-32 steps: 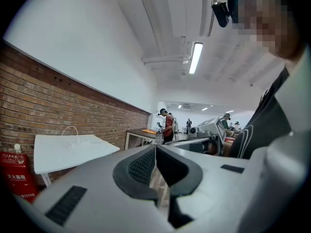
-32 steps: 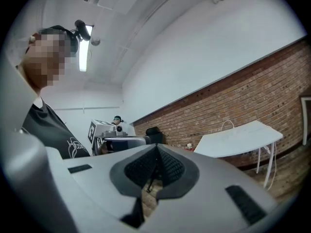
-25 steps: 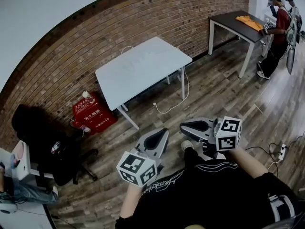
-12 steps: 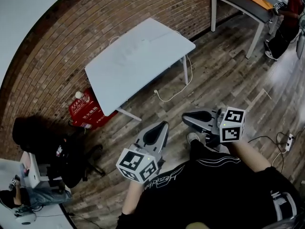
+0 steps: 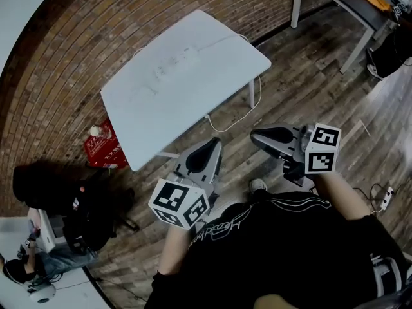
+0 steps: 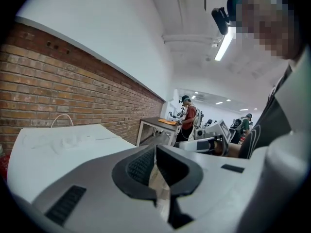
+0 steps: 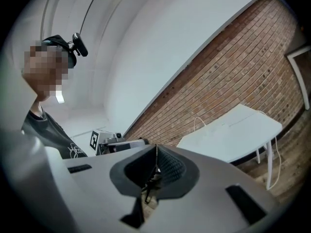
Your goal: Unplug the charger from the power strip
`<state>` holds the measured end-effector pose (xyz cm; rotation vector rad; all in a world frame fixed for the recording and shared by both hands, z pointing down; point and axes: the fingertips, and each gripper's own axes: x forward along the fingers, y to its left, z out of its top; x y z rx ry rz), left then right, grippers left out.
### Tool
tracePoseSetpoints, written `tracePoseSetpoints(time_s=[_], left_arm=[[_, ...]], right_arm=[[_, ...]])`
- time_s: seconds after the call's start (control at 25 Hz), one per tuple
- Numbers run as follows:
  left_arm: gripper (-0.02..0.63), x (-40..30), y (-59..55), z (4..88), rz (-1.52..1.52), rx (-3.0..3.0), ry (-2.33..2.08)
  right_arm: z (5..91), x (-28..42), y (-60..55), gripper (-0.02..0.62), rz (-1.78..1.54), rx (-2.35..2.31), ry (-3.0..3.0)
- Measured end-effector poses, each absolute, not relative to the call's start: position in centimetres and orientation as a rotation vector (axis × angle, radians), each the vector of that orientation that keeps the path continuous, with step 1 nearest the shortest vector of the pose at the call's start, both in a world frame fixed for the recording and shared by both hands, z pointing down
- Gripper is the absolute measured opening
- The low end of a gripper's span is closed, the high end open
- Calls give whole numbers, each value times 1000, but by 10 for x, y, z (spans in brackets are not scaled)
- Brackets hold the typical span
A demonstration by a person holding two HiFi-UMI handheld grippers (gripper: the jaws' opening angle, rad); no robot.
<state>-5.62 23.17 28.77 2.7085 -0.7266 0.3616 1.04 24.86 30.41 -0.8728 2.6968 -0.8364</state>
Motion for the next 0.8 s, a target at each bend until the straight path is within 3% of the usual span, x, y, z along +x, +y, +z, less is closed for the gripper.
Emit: tracePoseSetpoints(time_s=[0.8], left_arm=[[11,-126,17,339,395,2560,-881]], right_arm=[[332,-32,35,-2,-927,-871,2774]])
